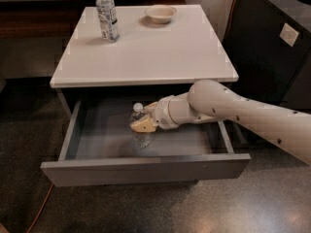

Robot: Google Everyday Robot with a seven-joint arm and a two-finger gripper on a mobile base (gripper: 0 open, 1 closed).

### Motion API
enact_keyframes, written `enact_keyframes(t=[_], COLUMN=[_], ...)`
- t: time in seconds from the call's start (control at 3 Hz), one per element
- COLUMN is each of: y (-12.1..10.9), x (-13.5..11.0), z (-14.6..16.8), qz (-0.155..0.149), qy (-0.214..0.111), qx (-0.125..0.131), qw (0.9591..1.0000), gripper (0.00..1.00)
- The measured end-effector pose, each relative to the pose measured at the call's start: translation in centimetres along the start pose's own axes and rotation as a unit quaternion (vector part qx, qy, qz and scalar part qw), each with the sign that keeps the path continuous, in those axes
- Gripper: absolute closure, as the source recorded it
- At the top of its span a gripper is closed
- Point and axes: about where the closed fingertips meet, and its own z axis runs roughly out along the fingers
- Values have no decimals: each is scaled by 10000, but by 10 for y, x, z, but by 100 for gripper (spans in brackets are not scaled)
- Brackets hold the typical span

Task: Place water bottle into top drawer

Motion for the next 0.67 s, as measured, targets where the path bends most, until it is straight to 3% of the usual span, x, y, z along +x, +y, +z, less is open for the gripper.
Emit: enact_keyframes(t=[0.67], y=[3], x=[-1], z=[3], qz=[-15], qy=[3], qx=[-40], qw=[10000], gripper=[4])
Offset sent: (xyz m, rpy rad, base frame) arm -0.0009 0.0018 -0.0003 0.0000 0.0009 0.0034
